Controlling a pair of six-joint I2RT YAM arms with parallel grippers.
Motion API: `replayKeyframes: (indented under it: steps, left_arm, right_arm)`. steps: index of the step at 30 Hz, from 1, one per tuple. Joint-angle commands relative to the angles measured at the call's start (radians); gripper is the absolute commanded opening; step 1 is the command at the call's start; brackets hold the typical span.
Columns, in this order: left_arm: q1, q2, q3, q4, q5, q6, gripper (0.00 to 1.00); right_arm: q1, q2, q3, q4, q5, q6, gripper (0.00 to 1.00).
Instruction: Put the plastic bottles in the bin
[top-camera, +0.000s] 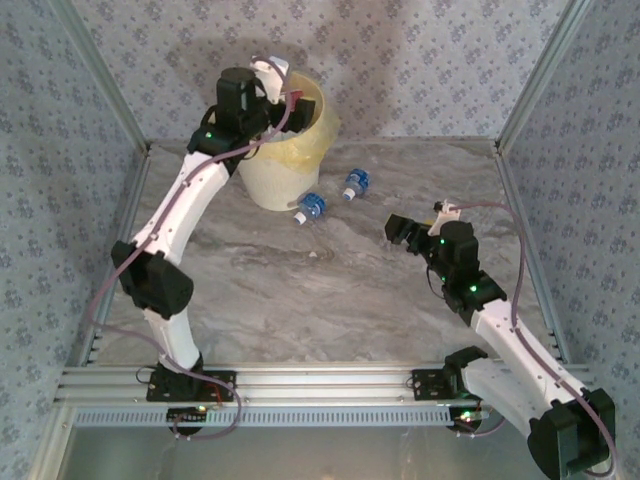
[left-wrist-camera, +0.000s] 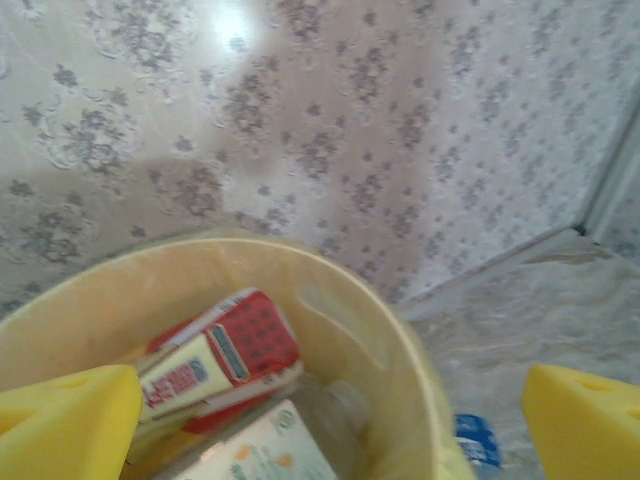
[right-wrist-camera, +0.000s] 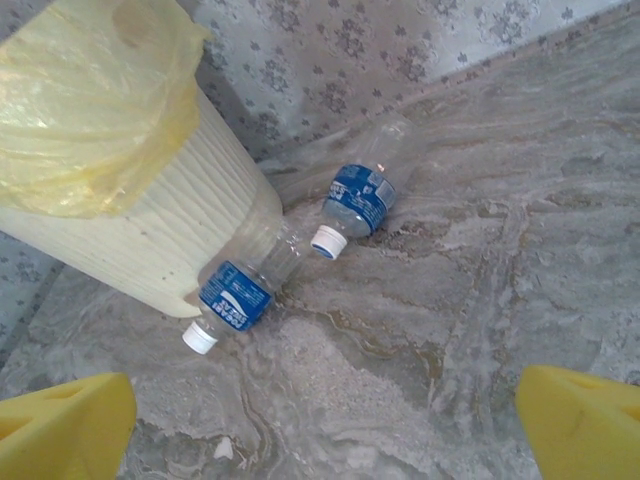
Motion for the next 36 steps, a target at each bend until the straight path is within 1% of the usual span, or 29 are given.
replayKeyframes:
  steps: [1,4,7,9,13,16,17,20,21,24,27,29,32,36]
  left_arm:
    - [-0.056,-0.094,-0.109,0.079,0.043,-0.037,0.98]
    - [-0.089,-0.156,-0.223,0.114,0.027,-0.060,0.98]
    - [-0.096,-0.234,-0.371,0.190,0.022,-0.143,0.98]
    - [-0.096,-0.292,-0.461,0.229,0.036,-0.189,0.98]
    - [-0.096,-0.411,-0.645,0.289,0.027,-0.291,0.98]
    - [-0.095,-0.477,-0.742,0.285,0.014,-0.318,0.98]
    - [-0.094,-0.494,-0.770,0.274,-0.002,-0.330,0.98]
    - [-0.093,-0.540,-0.862,0.278,-0.046,-0.359,0.98]
    - [-0.094,-0.554,-0.889,0.279,-0.068,-0.367,0.98]
    - [-0.088,-0.583,-0.937,0.275,-0.106,-0.379,0.98]
    - [-0.079,-0.602,-0.965,0.280,-0.131,-0.382,0.98]
    - [-0.071,-0.608,-0.979,0.288,-0.138,-0.385,0.98]
    - [-0.060,-0.614,-0.995,0.292,-0.145,-0.385,0.98]
    - [-0.044,-0.616,-1.019,0.297,-0.159,-0.387,0.98]
  right_arm:
    - [-0.008,0.022,0.038,-0.057,0.016,-0.001,1.00]
    - [-0.025,0.093,0.085,-0.113,-0.003,-0.014,1.00]
    - [-0.030,0.190,0.143,-0.142,-0.040,-0.032,1.00]
    - [-0.030,0.254,0.172,-0.128,-0.039,-0.027,1.00]
    - [-0.034,0.397,0.244,-0.082,-0.033,0.046,1.00]
    - [-0.027,0.538,0.333,-0.039,-0.031,0.077,1.00]
    - [-0.018,0.591,0.368,-0.034,-0.018,0.094,1.00]
    - [0.002,0.739,0.456,-0.007,0.084,0.166,1.00]
    - [0.003,0.800,0.494,0.004,0.094,0.173,1.00]
    - [0.003,0.962,0.656,-0.003,0.086,0.191,0.99]
    - [0.013,1.102,0.800,-0.076,0.165,0.237,0.98]
    - [0.020,1.170,0.862,-0.094,0.217,0.273,0.96]
    - [0.024,1.264,0.970,-0.148,0.237,0.311,0.94]
    - [0.031,1.379,1.131,-0.254,0.274,0.309,0.92]
